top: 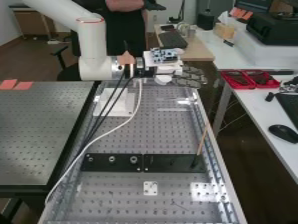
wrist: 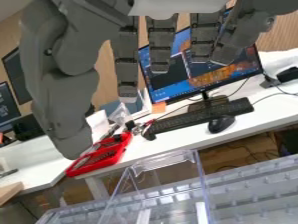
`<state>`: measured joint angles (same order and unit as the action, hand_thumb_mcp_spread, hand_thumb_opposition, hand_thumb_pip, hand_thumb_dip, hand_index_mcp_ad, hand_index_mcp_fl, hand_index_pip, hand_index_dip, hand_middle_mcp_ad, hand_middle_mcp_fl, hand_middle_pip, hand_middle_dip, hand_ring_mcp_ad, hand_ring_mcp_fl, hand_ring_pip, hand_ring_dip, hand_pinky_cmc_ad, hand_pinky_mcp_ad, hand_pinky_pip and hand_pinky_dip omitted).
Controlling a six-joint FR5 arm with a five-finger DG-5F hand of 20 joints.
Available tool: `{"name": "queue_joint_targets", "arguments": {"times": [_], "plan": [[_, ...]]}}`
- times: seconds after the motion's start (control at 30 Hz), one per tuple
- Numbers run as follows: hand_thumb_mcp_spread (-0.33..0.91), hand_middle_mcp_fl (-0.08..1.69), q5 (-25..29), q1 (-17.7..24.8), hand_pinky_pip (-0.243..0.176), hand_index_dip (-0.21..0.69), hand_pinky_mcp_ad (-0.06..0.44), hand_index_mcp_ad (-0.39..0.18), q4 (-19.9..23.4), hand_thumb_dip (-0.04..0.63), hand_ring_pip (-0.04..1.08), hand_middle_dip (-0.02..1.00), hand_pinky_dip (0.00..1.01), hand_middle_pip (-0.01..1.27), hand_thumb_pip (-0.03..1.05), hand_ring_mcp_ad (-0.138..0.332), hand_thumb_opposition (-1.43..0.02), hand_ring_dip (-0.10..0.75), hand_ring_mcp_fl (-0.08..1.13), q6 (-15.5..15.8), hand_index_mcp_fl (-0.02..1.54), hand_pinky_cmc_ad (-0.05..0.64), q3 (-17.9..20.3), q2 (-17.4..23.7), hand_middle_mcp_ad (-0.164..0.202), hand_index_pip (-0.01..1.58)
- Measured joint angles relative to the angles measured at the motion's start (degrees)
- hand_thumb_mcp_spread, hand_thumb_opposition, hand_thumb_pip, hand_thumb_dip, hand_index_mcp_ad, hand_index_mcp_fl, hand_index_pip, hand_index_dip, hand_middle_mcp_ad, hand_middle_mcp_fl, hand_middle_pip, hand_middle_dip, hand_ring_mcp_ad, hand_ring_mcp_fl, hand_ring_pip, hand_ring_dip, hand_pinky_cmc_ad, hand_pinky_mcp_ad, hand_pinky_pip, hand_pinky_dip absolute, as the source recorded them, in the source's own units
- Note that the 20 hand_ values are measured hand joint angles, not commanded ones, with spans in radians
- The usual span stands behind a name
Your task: Grab the drill bit and place it in the clear container
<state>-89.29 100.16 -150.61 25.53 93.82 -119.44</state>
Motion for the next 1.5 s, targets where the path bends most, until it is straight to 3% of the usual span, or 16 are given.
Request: {"name": "queue_joint_targets", "arguments": {"times": [0.67,1.5], "plan": [[0.48,0.07,3.22,0.22,-0.093,0.363,0.159,-0.075,-0.34,0.300,0.09,0.14,0.17,0.14,0.37,0.201,-0.80,0.014,0.00,0.33,0.47,0.265,-0.29,-0.02,0.061,0.11],[0.48,0.07,2.87,0.12,-0.093,0.367,0.155,-0.075,-0.43,0.300,0.09,0.14,0.17,0.14,0.36,0.201,-0.80,0.014,0.01,-0.36,0.47,0.265,-0.26,-0.04,0.061,0.11]]}}
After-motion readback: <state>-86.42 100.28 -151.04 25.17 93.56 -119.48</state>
